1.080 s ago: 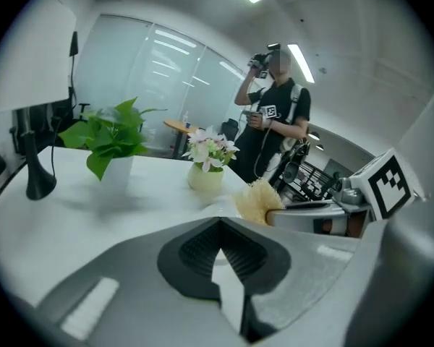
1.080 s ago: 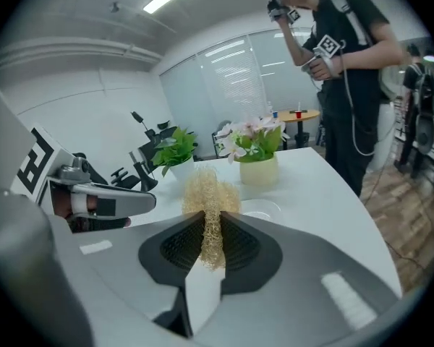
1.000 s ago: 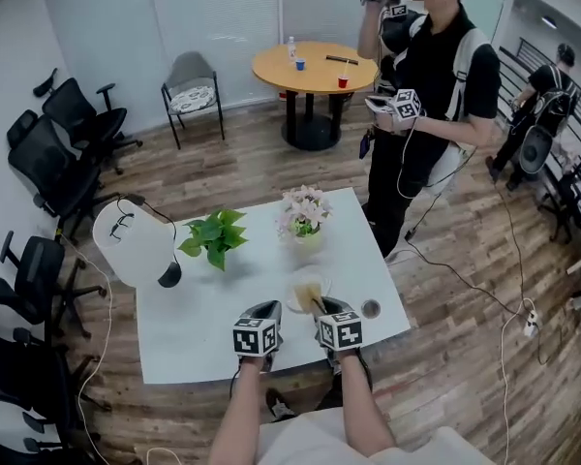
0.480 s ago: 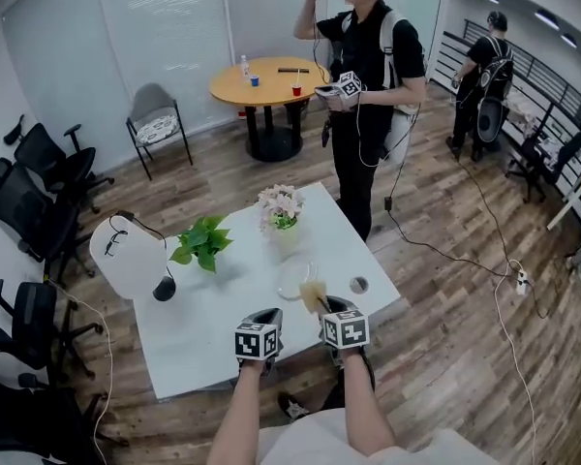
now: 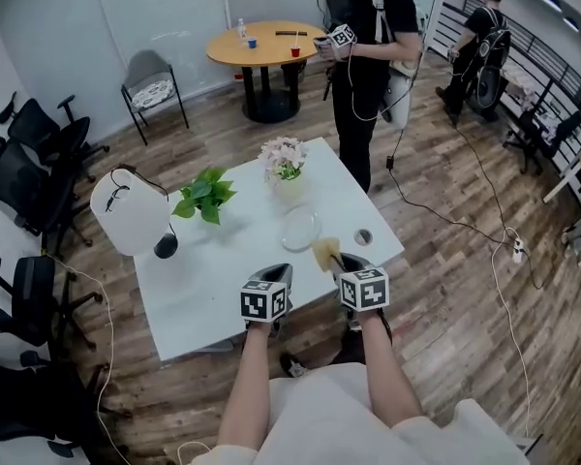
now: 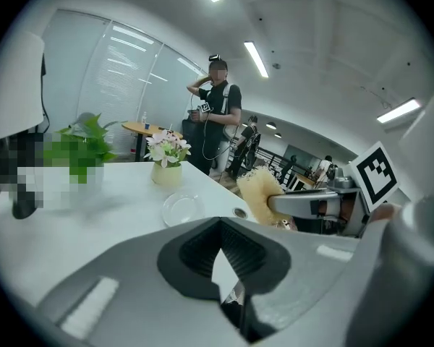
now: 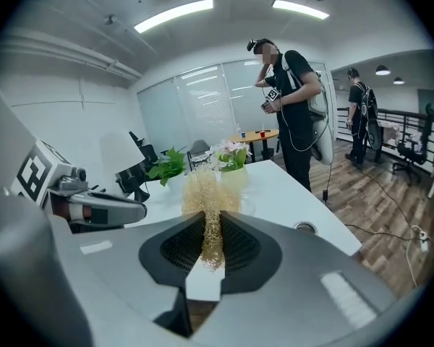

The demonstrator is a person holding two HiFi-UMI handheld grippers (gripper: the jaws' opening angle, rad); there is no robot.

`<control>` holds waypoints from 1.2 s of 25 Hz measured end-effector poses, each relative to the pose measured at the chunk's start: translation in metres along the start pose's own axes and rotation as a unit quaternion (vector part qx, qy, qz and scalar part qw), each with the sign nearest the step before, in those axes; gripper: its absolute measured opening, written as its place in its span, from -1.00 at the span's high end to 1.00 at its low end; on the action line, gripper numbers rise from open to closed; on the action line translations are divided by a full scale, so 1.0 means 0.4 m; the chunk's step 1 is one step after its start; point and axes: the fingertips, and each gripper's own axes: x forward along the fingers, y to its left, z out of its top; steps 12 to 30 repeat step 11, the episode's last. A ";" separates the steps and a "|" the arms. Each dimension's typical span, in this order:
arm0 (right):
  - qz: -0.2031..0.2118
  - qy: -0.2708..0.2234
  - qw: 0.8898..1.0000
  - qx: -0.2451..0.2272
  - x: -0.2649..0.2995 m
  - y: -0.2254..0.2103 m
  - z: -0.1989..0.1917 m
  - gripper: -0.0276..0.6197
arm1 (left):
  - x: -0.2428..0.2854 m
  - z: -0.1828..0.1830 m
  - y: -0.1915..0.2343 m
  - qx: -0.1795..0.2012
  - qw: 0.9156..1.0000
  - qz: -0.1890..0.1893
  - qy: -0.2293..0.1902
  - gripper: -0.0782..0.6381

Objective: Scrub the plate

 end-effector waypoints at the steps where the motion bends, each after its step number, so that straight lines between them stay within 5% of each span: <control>1: 0.002 -0.003 1.000 0.000 -0.007 0.003 0.002 0.68 | -0.004 0.004 0.002 0.006 1.000 0.002 0.000 0.78; 30: 0.018 -0.015 1.000 -0.003 -0.007 0.068 0.024 0.69 | -0.033 0.011 0.026 0.012 1.000 0.024 -0.001 0.78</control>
